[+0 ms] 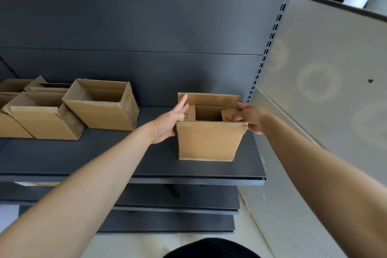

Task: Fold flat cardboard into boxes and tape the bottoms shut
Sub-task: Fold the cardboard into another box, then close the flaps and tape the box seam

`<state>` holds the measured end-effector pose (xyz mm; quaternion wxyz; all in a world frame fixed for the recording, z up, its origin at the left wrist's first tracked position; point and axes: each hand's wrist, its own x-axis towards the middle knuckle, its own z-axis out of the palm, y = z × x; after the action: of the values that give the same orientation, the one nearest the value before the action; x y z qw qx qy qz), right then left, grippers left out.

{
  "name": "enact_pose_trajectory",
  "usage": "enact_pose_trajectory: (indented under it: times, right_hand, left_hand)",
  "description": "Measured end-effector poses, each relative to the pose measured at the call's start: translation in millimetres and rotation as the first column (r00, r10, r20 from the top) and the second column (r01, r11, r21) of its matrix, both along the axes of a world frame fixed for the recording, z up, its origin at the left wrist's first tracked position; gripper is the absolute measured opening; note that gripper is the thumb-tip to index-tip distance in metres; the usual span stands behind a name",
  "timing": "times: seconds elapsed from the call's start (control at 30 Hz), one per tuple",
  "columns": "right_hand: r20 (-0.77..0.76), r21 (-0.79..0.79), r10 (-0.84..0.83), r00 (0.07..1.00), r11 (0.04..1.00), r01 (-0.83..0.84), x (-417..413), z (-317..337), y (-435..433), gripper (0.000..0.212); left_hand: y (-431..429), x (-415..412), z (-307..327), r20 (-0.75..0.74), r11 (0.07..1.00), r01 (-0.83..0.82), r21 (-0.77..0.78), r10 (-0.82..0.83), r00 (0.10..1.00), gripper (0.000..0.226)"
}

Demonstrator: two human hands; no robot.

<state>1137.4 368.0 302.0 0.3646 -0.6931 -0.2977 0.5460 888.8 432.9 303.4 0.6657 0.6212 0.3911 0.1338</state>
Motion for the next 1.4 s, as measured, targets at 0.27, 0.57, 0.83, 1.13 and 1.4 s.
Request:
enact_pose_trajectory:
  times: [0.27, 0.57, 0.83, 1.13, 1.4]
  right_hand:
    - [-0.208, 0.117, -0.039, 0.977, 0.991, 0.065, -3.6, 8.4, -12.0, 0.045]
    - [-0.286, 0.073, -0.121, 0.950, 0.986, 0.147, -7.9, 14.6, -12.1, 0.062]
    - [-0.205, 0.030, -0.145, 0.968, 0.988, 0.154, -14.7, 18.7, -7.5, 0.068]
    - [-0.165, 0.033, -0.137, 0.977, 0.989, 0.145, -19.3, 16.2, -4.4, 0.072]
    - [-0.131, 0.013, -0.170, 0.977, 0.985, 0.174, -19.7, 14.5, 1.8, 0.070]
  left_hand:
    - [-5.7, 1.0, -3.4, -0.007, 0.998, -0.023, 0.056, 0.024, 1.000, 0.083]
    - [-8.1, 0.7, -4.5, 0.003, 0.990, -0.103, 0.101, 0.103, 0.995, 0.088]
    - [-7.9, 0.0, -3.0, 0.037, 0.972, -0.204, 0.115, 0.201, 0.979, 0.110]
    - [-7.6, 4.7, -0.6, -0.009, 0.950, -0.253, 0.186, 0.259, 0.966, 0.111]
    - [-5.0, 4.2, 0.3, 0.006, 0.969, -0.227, 0.097, 0.228, 0.974, 0.105]
